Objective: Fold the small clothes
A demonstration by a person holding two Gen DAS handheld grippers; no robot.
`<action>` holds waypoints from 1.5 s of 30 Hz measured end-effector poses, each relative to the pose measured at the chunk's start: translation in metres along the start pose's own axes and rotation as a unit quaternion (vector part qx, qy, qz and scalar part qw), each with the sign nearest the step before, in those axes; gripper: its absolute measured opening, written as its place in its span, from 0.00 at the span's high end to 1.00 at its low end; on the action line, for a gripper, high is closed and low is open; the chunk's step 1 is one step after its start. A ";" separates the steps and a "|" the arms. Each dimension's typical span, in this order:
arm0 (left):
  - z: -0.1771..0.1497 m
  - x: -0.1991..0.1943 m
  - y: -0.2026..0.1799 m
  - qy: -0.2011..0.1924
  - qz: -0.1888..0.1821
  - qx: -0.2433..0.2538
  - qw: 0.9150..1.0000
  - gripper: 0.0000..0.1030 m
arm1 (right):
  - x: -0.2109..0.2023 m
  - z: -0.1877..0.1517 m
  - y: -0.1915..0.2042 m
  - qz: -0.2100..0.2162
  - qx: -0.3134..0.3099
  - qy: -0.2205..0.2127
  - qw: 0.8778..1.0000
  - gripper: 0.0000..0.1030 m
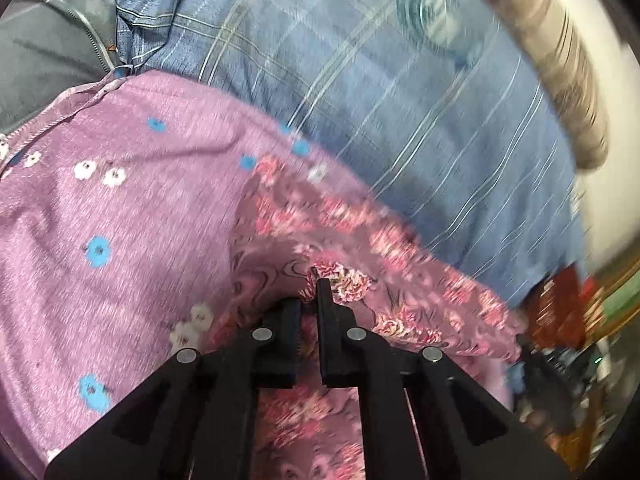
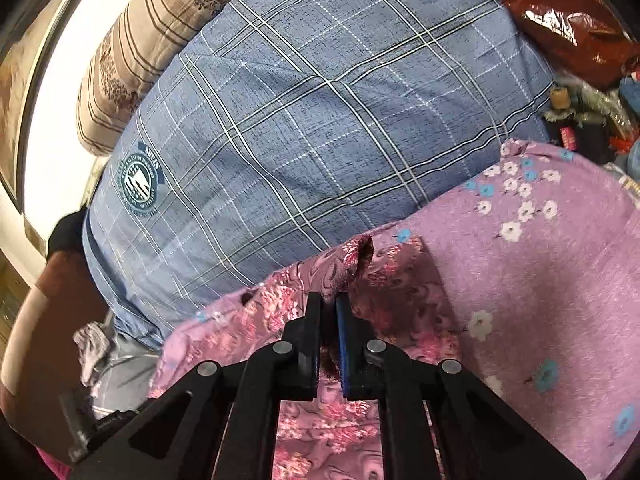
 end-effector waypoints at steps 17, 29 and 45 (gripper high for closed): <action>-0.046 0.046 0.009 0.109 0.041 0.039 0.992 0.40 | 0.023 -0.032 -0.039 -0.063 -0.032 0.041 0.997 0.95; -0.053 0.044 -0.009 0.096 0.036 0.120 0.987 0.34 | 0.006 -0.071 -0.055 -0.100 -0.078 0.123 0.984 0.87; -0.118 -0.123 0.063 0.236 0.008 0.135 0.962 0.33 | -0.159 -0.098 -0.066 -0.072 -0.162 0.152 0.972 0.59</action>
Point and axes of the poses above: each gripper's, at about its wrist camera, not at the fingertips, and x roughly the way its jaws point, y to its left, z to its top, the point moved 9 cm from there along x, roughly the way its jaws point, and after that the axes turned 15 degrees about -y, right-handed, at the moved point
